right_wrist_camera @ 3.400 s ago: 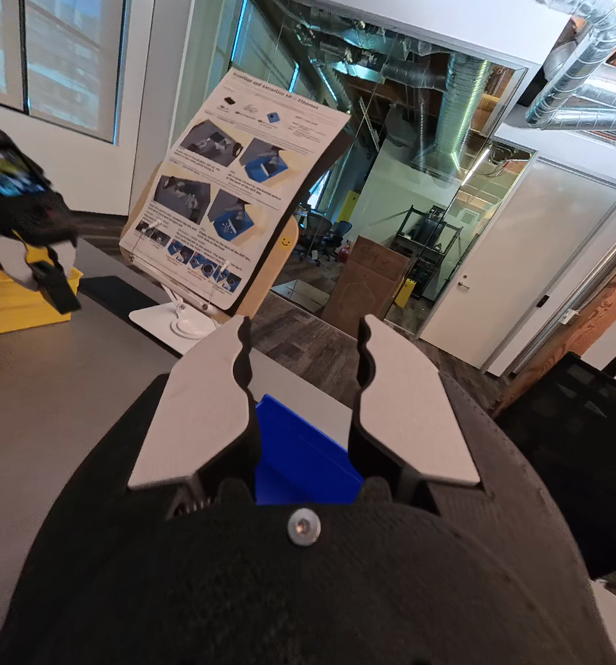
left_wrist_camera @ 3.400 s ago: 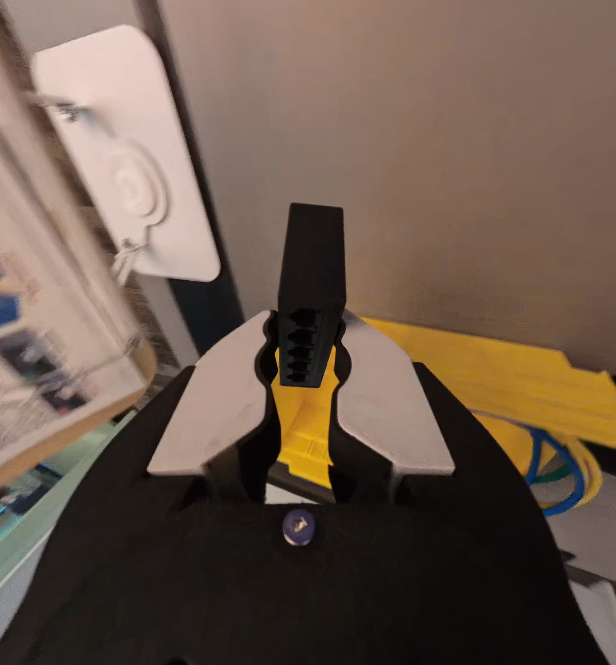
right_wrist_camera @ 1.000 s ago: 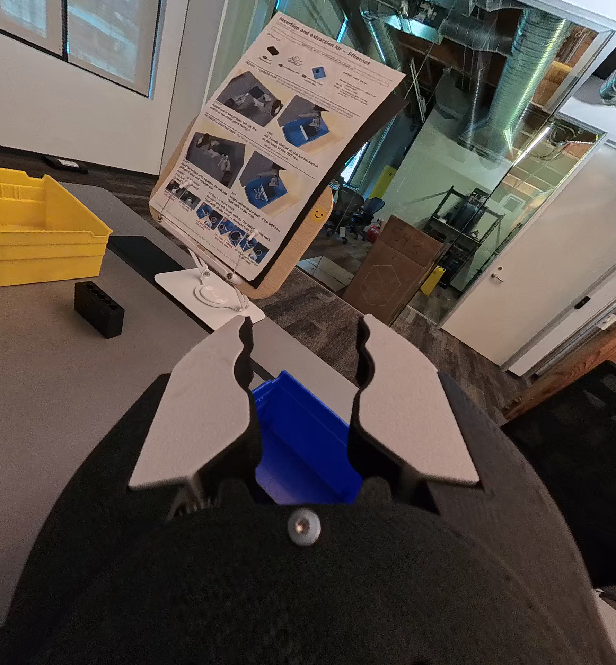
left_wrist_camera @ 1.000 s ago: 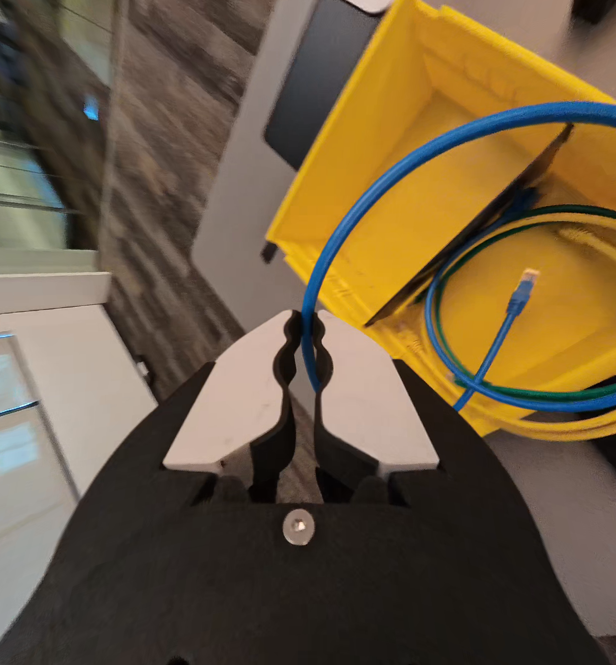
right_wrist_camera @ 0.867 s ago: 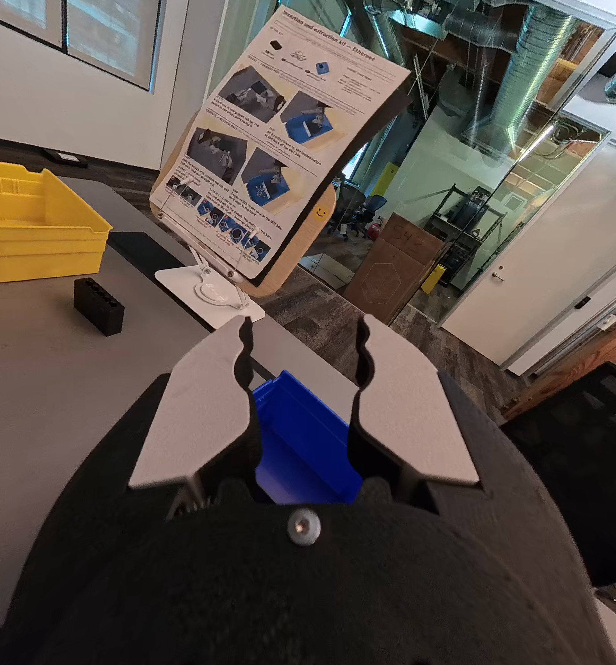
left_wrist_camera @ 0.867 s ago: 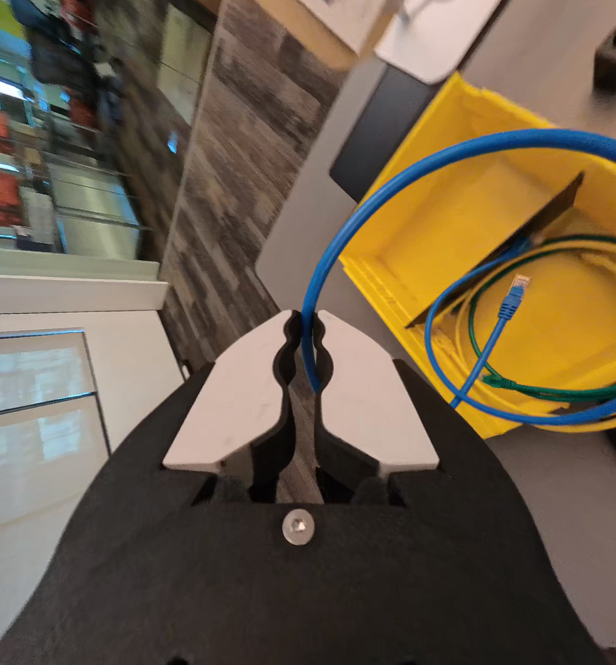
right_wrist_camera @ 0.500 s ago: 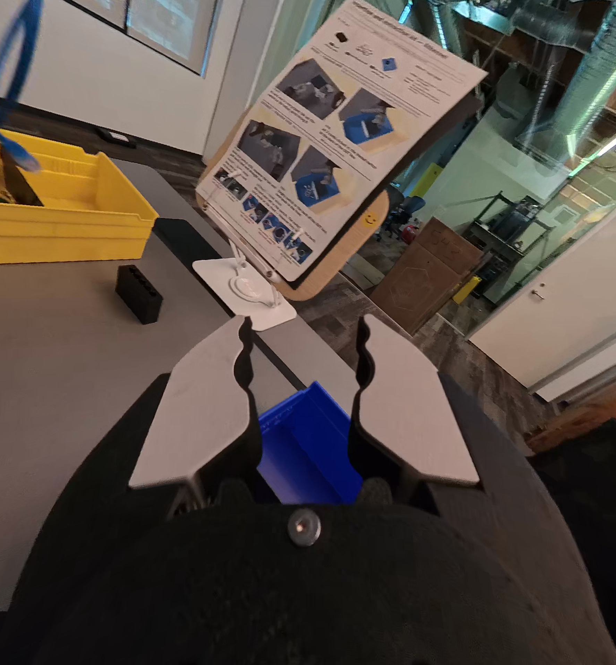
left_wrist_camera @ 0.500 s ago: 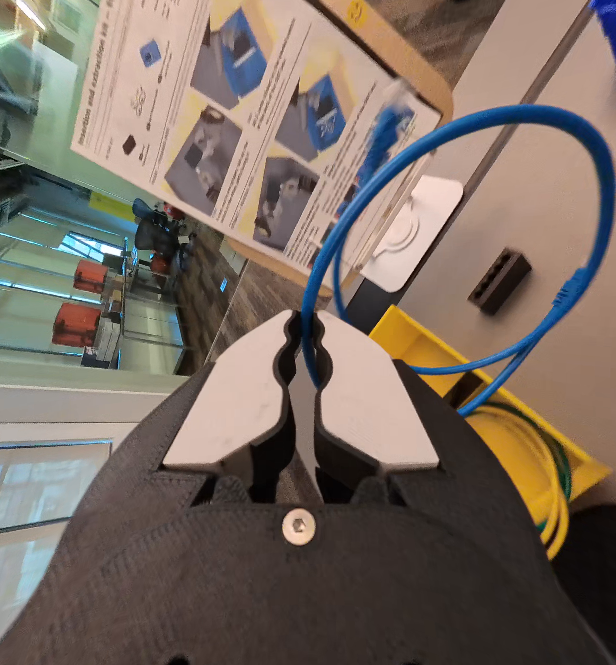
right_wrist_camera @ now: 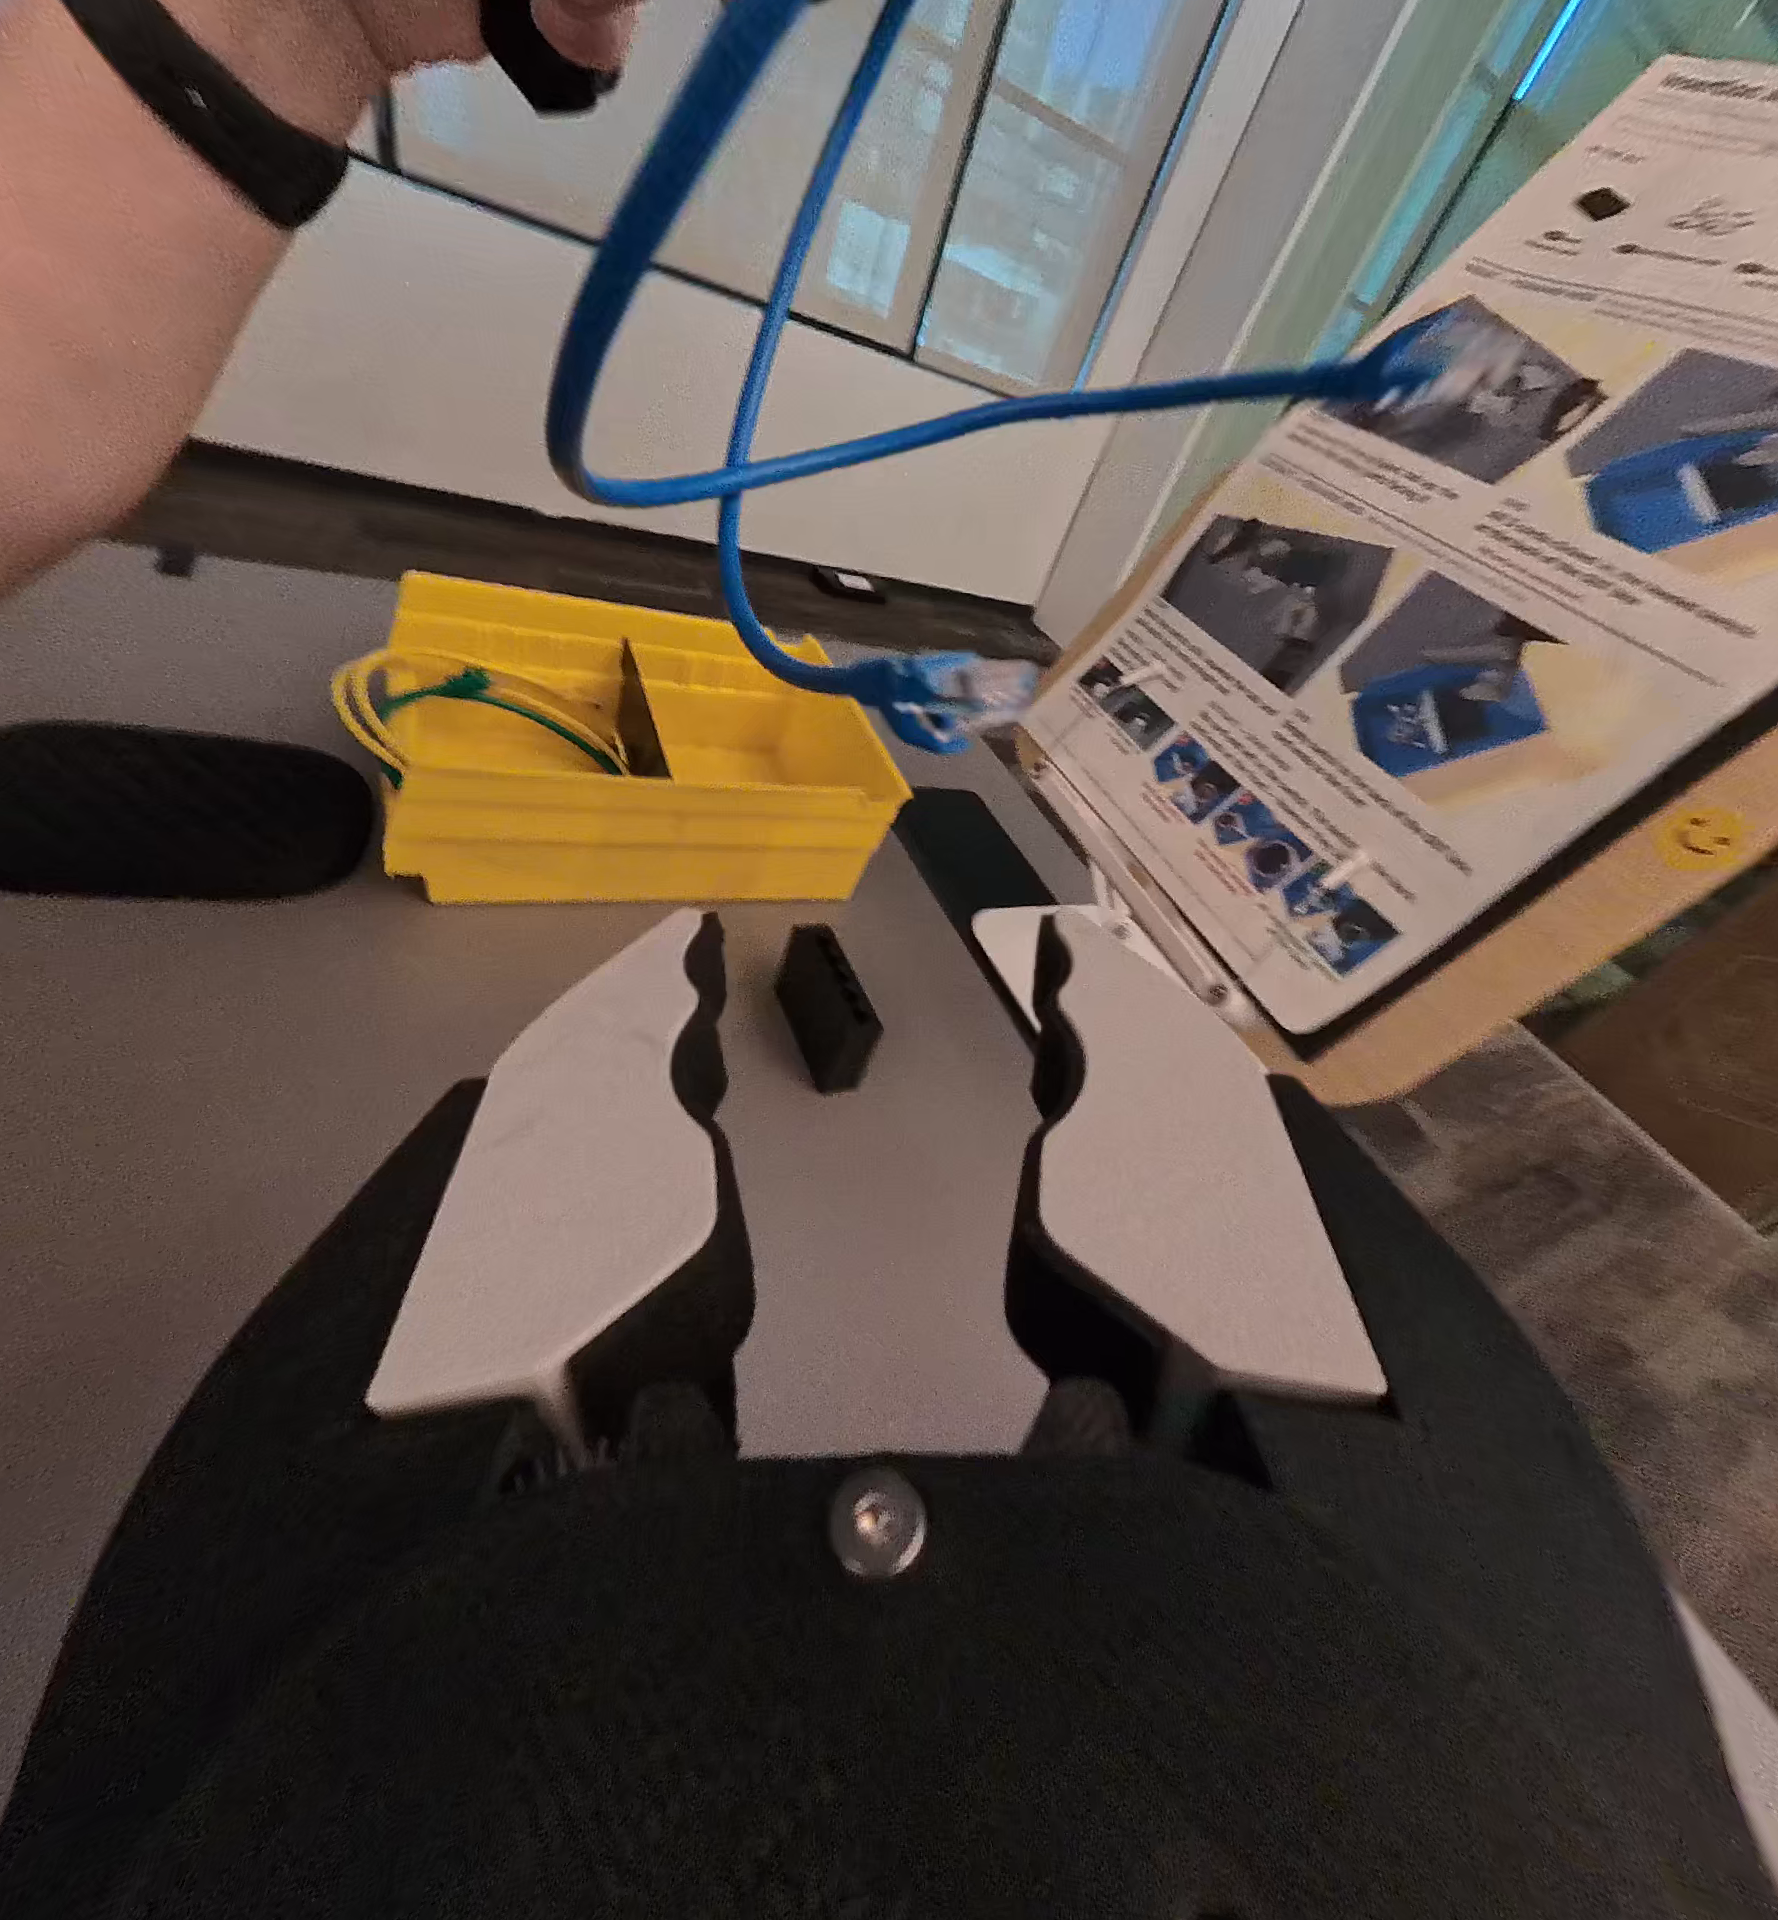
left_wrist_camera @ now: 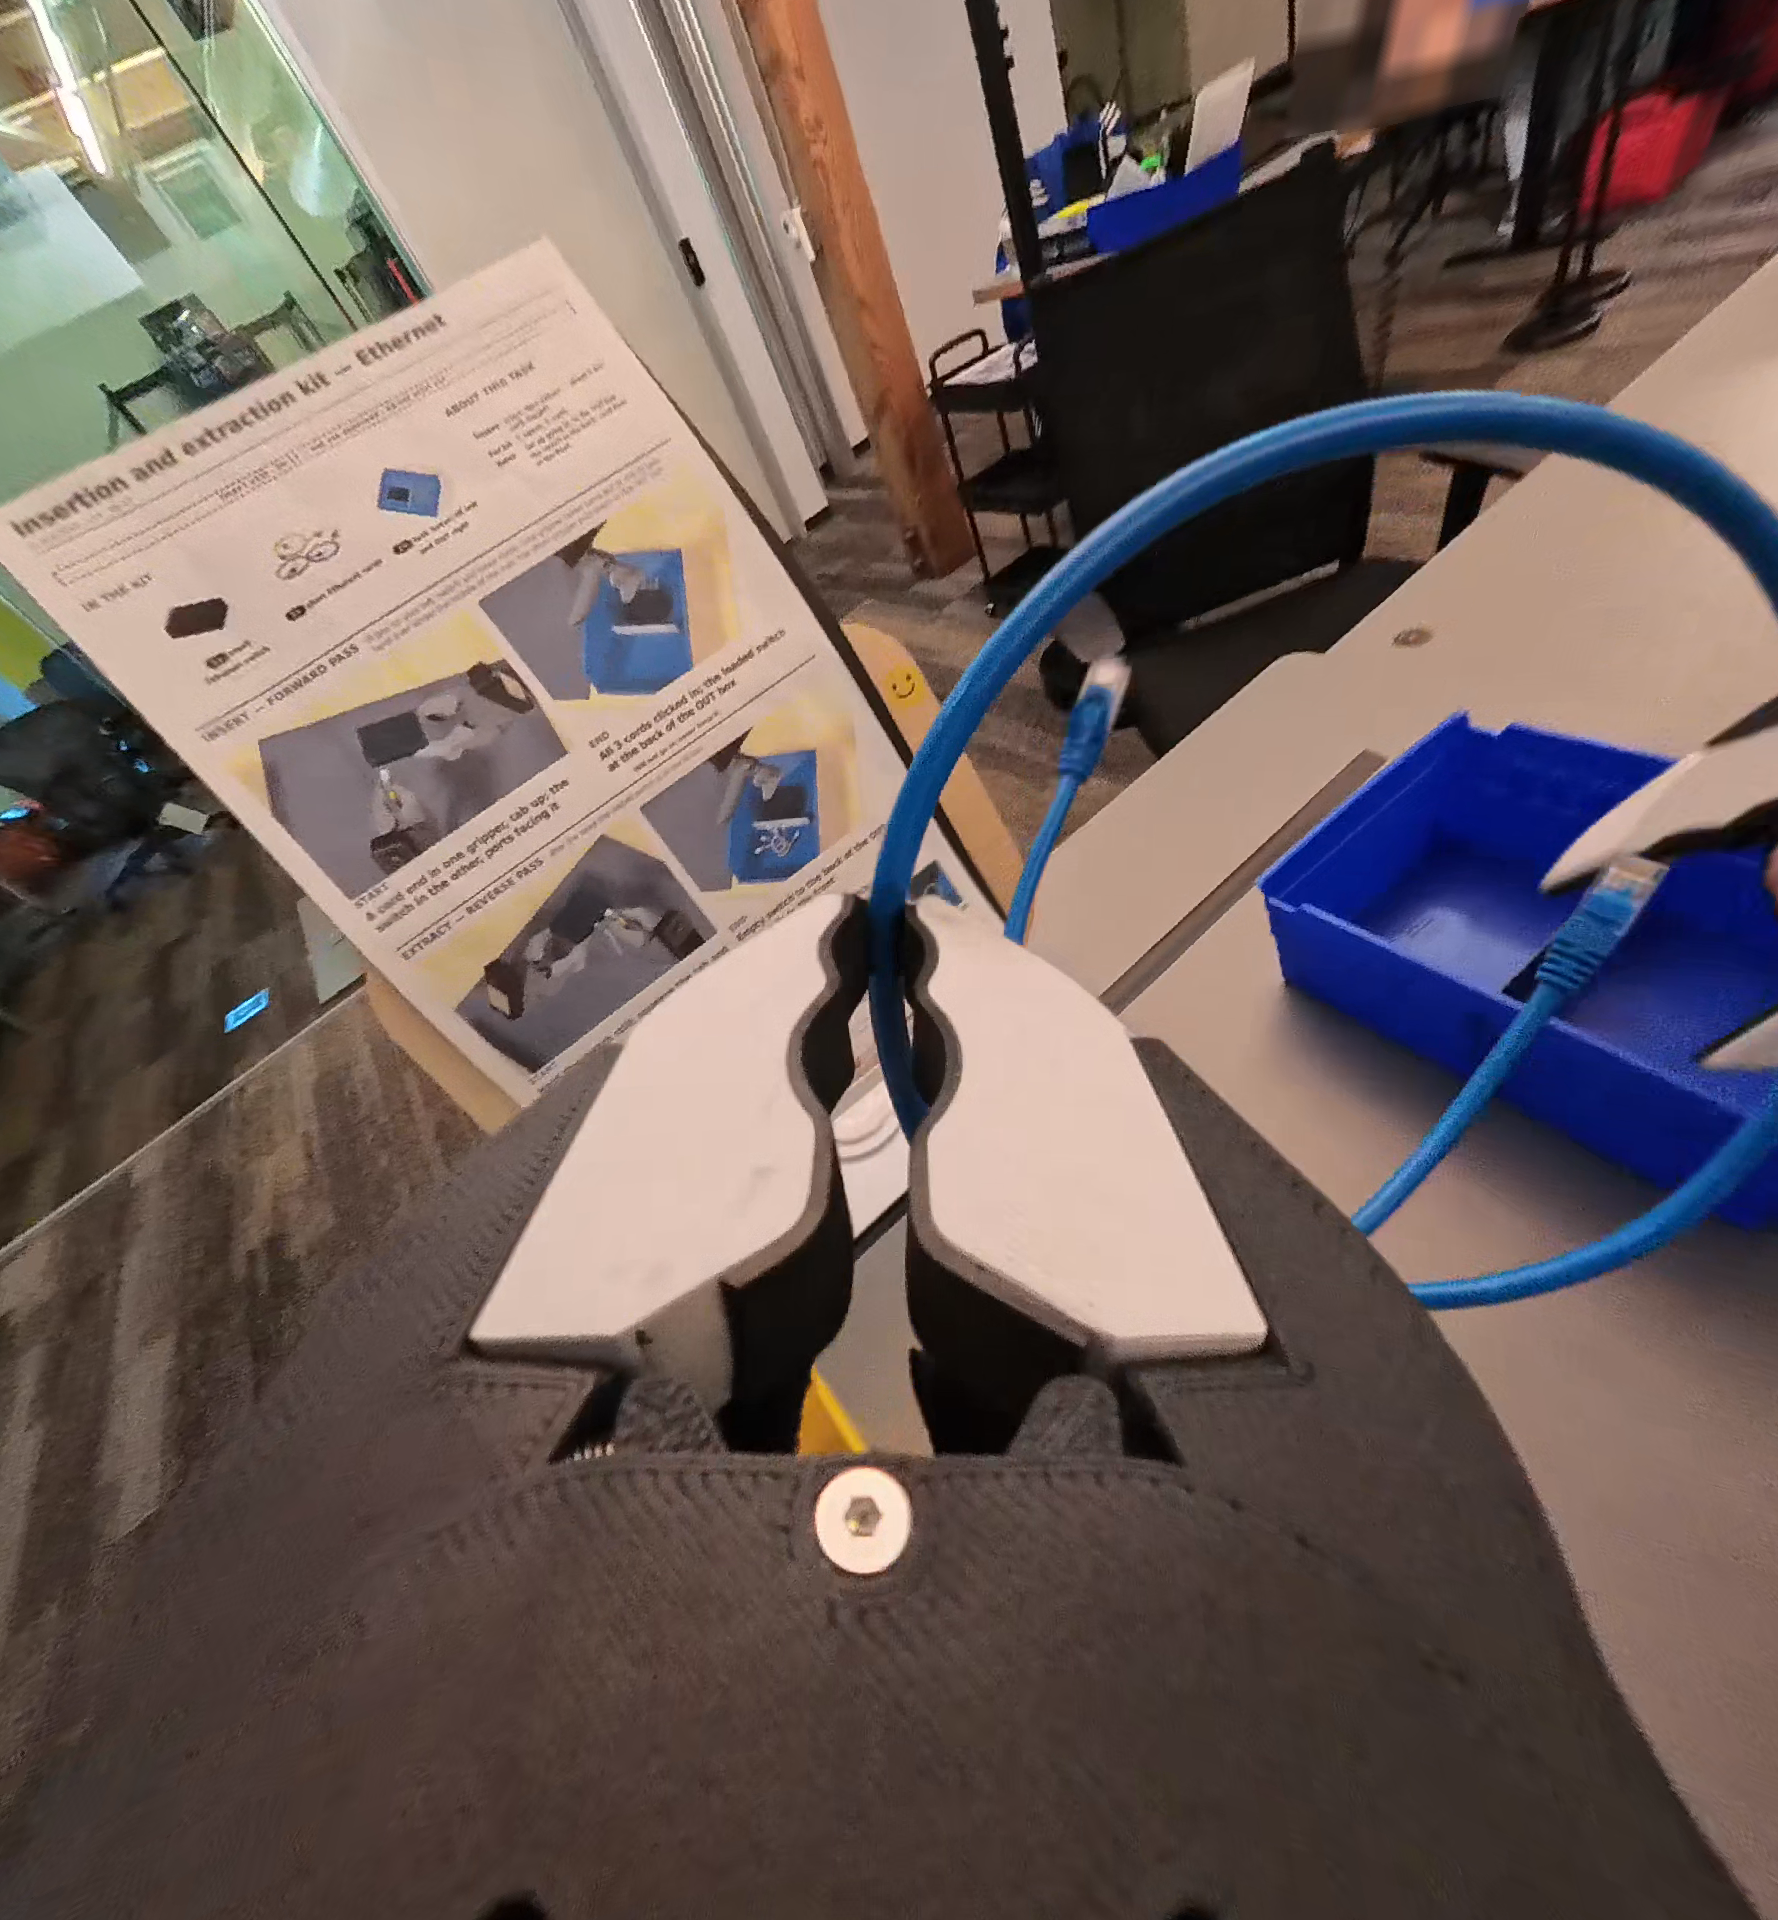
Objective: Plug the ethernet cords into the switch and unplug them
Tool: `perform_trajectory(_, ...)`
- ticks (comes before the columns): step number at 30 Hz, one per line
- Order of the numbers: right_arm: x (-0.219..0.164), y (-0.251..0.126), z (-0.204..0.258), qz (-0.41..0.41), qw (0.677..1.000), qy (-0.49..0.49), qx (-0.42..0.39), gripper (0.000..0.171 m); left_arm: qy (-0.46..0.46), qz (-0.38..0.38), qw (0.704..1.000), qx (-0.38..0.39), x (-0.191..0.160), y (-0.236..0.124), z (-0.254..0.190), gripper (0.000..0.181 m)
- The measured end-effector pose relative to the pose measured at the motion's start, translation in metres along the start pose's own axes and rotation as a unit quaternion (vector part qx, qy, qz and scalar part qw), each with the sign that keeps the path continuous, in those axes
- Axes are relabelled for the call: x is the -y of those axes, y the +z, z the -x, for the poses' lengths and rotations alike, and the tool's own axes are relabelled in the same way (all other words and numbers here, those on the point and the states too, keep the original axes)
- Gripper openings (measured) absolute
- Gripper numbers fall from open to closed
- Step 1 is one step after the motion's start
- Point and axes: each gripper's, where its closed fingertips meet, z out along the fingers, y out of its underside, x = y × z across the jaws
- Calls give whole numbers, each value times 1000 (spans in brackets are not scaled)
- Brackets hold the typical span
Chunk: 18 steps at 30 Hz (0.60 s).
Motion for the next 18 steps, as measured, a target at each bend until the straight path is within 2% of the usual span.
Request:
perform_trajectory(4,24,29,9,-71,995,61,21,60,-26,-21,999,-1,10,-4,1,5)
perform_trajectory(7,45,44,9,-153,973,166,40,56,-35,-29,999,-1,11,-8,2,5)
perform_trajectory(8,50,46,8,-180,961,203,50,47,-38,-30,999,3,10,-9,3,5)
perform_trajectory(10,55,47,10,-215,938,258,88,10,-41,-28,999,0,6,-10,4,5)
perform_trajectory(11,55,47,12,-217,931,274,109,7,-45,-21,999,-5,2,-11,3,5)
perform_trajectory(13,45,47,11,-172,938,275,122,7,-50,3,999,-19,-13,-10,-2,5)
perform_trajectory(14,35,45,10,-133,949,261,115,12,-53,17,998,-28,-23,-9,-5,5)
perform_trajectory(16,9,33,1,-39,970,227,77,63,-56,47,996,-52,-46,-5,-19,5)
perform_trajectory(17,-5,23,-5,6,977,206,55,73,-57,67,994,-69,-59,-1,-29,5)
perform_trajectory(18,-15,10,-10,35,981,185,34,74,-55,90,991,-85,-75,3,-41,5)
